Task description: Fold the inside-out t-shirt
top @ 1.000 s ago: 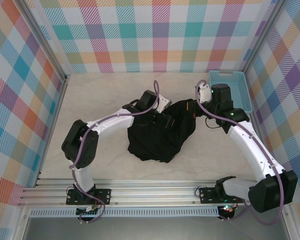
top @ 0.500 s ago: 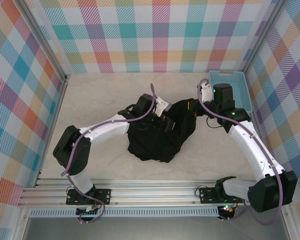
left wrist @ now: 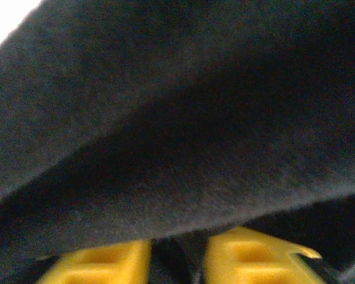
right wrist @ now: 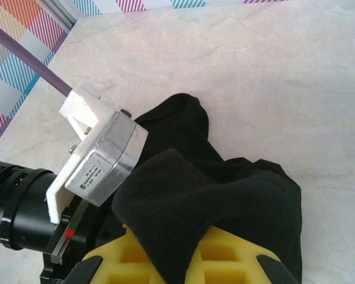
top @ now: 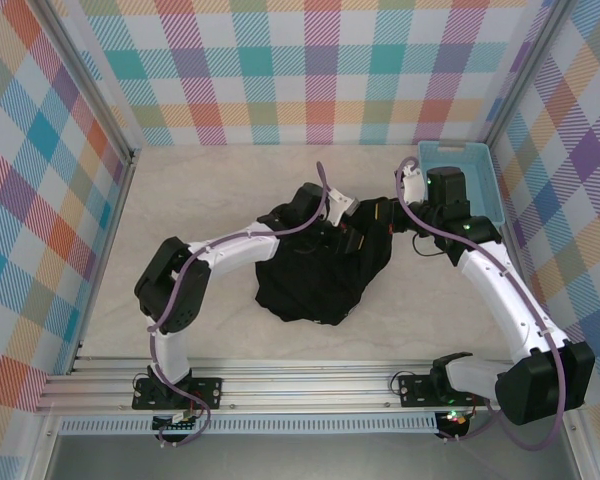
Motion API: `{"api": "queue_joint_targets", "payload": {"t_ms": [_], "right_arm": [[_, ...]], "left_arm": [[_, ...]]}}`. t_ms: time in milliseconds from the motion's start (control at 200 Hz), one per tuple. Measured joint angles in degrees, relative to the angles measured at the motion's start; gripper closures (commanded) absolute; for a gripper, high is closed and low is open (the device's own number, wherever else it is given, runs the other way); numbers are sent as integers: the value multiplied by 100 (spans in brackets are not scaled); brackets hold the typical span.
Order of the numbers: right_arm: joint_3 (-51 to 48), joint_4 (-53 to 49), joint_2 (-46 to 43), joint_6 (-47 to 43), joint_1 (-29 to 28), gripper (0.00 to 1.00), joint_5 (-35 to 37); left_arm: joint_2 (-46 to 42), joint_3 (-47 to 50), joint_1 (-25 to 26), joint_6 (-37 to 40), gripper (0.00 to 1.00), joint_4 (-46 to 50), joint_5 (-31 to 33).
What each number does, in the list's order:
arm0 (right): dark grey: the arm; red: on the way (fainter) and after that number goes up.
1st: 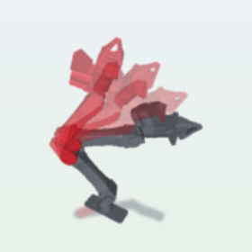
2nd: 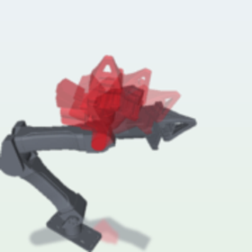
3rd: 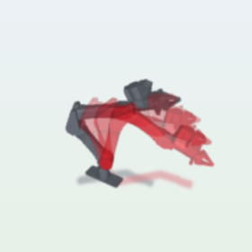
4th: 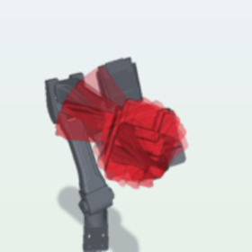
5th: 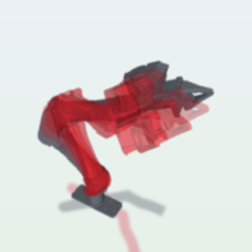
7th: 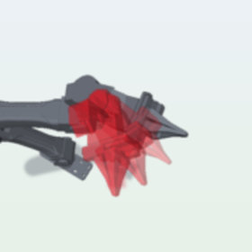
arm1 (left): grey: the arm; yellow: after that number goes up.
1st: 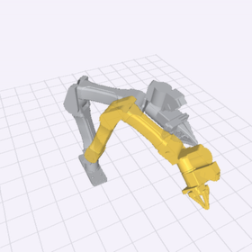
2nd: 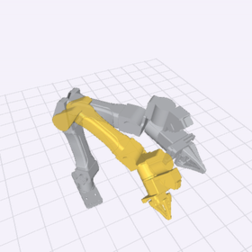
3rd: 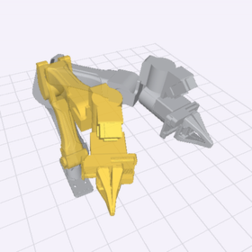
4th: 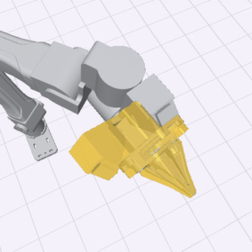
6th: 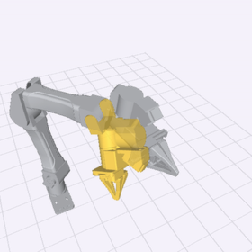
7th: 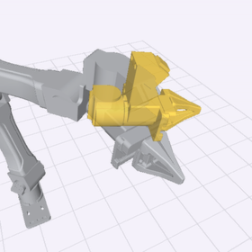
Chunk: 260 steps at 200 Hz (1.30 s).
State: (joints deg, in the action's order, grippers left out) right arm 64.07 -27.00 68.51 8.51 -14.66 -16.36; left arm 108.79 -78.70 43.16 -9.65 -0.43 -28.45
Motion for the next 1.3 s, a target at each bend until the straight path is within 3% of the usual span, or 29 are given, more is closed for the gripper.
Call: {"api": "queue_joint_targets", "payload": {"t_ms": [90,340,490,695,850,1010,1180,1300], "right_arm": [[0,-2,0,-2,7,100,59],[0,157,-63,-26,39,100,188],[66,461,-72,50,39,94,-52],[782,507,203,302,37,87,181],[1029,411,481,282,37,71,328],[946,326,417,-17,37,50,-284],[872,166,166,-24,39,39,87],[457,450,-61,-61,-26,31,-120]], "left_arm": [[-61,15,-66,-55,100,-42,2],[-1637,638,-529,-44,100,-31,-111],[-2723,656,-800,-44,100,-15,-98],[-3265,544,-850,-92,100,225,59],[-3270,227,-883,-103,100,715,372],[-3281,11,-887,42,100,1141,643],[-3281,-81,-898,179,100,1539,804],[-3281,-184,-933,223,100,1757,846]]}}
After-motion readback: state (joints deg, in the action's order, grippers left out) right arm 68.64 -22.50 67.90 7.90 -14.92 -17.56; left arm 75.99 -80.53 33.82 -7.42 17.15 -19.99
